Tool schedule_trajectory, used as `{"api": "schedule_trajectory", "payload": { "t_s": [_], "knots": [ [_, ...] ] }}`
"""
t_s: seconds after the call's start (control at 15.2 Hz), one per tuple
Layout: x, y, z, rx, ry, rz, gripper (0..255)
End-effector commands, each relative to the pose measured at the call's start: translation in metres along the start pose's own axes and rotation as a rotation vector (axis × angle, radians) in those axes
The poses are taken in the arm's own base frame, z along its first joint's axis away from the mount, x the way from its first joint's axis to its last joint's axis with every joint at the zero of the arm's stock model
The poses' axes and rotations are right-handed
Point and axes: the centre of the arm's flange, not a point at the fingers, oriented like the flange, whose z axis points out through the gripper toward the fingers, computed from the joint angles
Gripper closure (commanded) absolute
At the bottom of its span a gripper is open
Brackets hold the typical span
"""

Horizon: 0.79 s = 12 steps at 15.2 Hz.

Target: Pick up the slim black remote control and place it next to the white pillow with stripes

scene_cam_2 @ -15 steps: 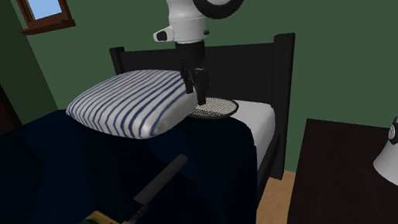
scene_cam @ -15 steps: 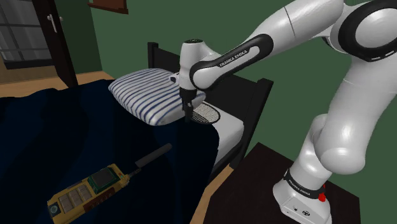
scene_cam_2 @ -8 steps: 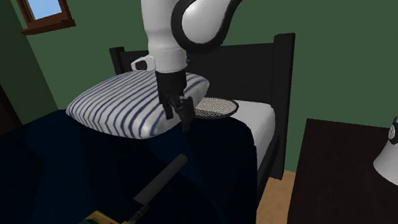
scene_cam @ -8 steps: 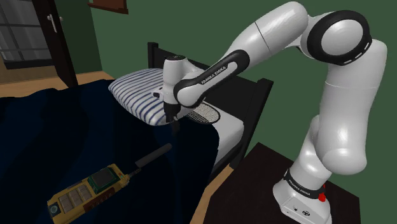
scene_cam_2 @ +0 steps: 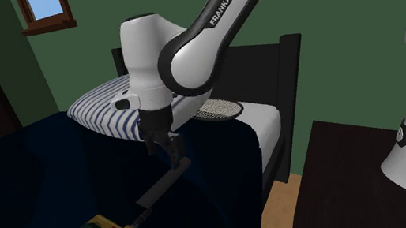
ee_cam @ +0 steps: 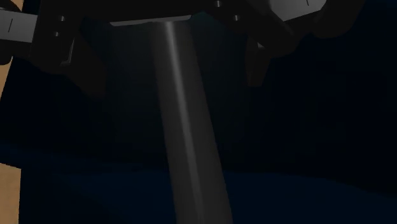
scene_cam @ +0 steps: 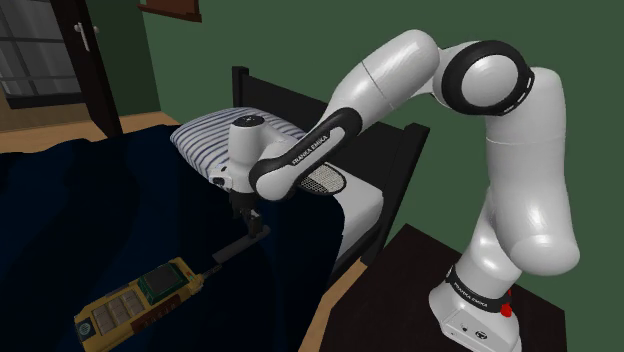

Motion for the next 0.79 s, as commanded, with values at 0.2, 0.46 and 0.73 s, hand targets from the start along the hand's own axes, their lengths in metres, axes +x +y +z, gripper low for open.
{"api": "schedule_trajectory", "payload": {
  "t_s": [0.2,0.46,0.73],
  "knots": [
    [0.02,-0.004,0.03,0.002,0.01,-0.068,0],
    [0.021,-0.004,0.051,0.002,0.01,-0.068,0],
    [0.021,-0.005,0.06,0.002,0.01,-0.068,0]
  ]
}}
